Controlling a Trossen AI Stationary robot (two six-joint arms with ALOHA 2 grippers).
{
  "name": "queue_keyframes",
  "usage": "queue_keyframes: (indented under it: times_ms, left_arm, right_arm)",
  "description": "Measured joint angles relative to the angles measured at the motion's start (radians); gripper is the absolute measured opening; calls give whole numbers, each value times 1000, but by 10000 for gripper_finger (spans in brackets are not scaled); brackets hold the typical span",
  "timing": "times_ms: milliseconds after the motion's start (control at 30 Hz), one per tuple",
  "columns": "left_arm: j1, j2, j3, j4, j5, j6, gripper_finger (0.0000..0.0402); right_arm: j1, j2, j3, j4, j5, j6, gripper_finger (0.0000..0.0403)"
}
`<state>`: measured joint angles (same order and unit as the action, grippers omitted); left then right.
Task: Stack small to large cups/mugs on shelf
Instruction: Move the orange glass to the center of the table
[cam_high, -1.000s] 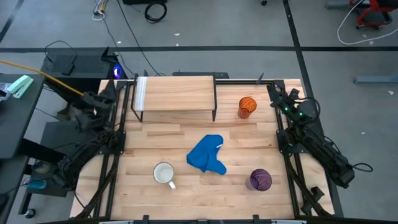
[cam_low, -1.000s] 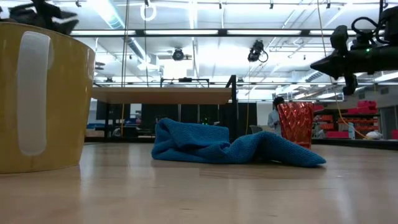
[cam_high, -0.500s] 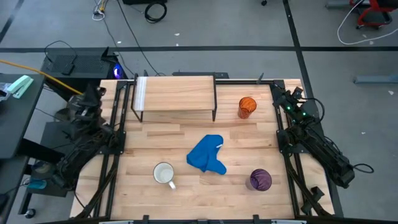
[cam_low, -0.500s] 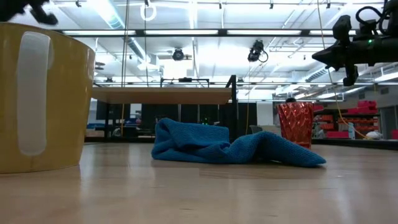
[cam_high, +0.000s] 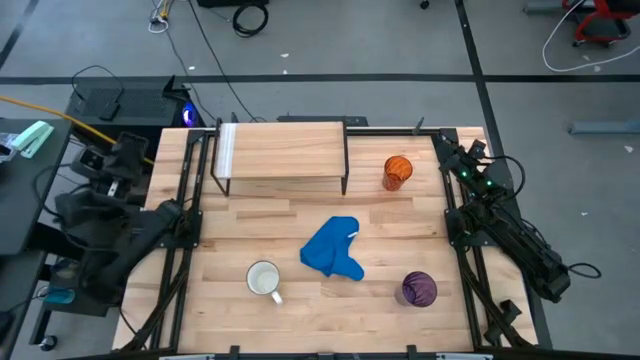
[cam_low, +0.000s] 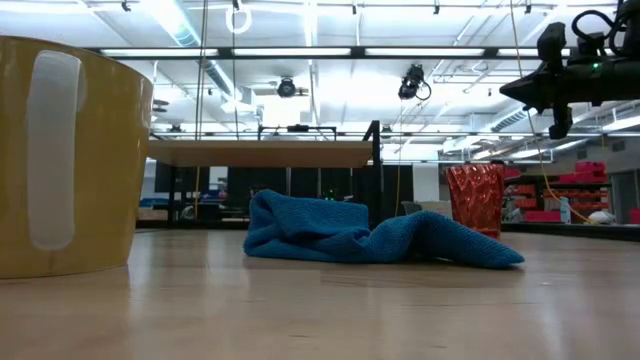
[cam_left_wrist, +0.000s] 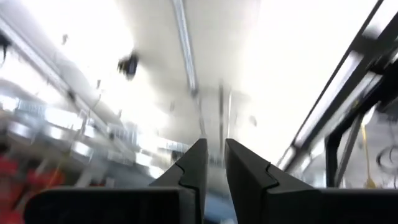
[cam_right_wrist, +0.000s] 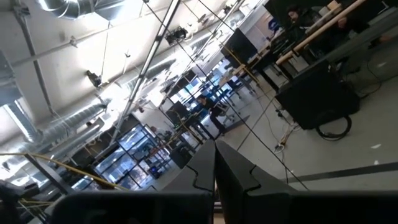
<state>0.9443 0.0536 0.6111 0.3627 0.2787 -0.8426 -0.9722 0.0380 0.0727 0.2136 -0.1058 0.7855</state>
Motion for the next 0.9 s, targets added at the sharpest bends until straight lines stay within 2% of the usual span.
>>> queue_keyframes:
  times_ms: [267, 433, 567, 667, 900]
  left_arm:
    - [0, 160, 199, -291, 289, 1, 65]
    - [0, 257, 295, -595, 400, 69, 56]
    - [0, 321, 352, -882, 407, 127, 57]
    - [-1, 351, 393, -1016, 409, 173, 59]
    - [-2, 365, 453, -1040, 391, 213, 53]
  right_arm:
    - [0, 0, 0, 0, -34, 9, 16]
    - [0, 0, 0, 0, -34, 9, 16]
    - [0, 0, 0, 0, -34, 9, 16]
    - [0, 0, 0, 0, -34, 9, 16]
    - [0, 0, 0, 0, -34, 6, 16]
